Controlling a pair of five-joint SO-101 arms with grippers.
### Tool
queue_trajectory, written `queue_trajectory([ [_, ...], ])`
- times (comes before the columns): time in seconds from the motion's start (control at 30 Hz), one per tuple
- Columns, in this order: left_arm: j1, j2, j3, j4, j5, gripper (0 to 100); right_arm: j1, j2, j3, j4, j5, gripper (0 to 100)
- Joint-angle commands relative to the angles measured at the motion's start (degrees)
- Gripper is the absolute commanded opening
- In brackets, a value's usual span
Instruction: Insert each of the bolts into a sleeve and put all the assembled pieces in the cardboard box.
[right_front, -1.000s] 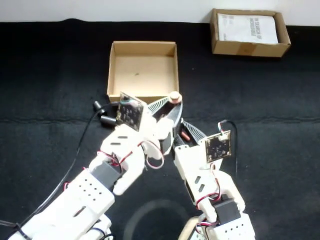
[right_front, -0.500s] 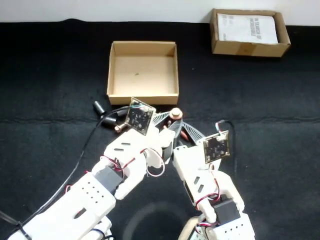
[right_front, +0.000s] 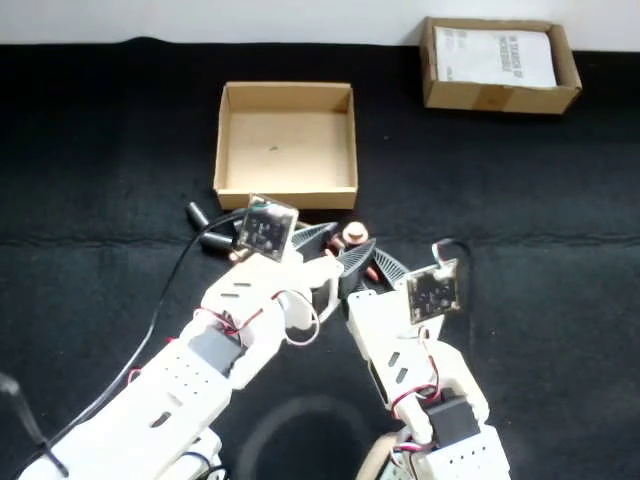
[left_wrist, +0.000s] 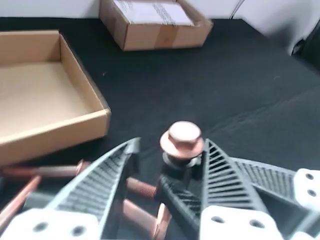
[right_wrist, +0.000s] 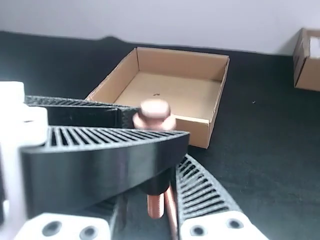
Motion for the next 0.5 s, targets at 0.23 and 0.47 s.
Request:
queue_trajectory([
  [0.23,-3.38,-0.04,6.11,2.73,-0.44,15,5.85,-1.27,5.23,-1.27,-0.26,0.6],
  [0.47,-12.44,-0.04,9.01,2.73,-0.09,4,9.1,-1.19,2.86,-1.1,-0.35,0.6],
])
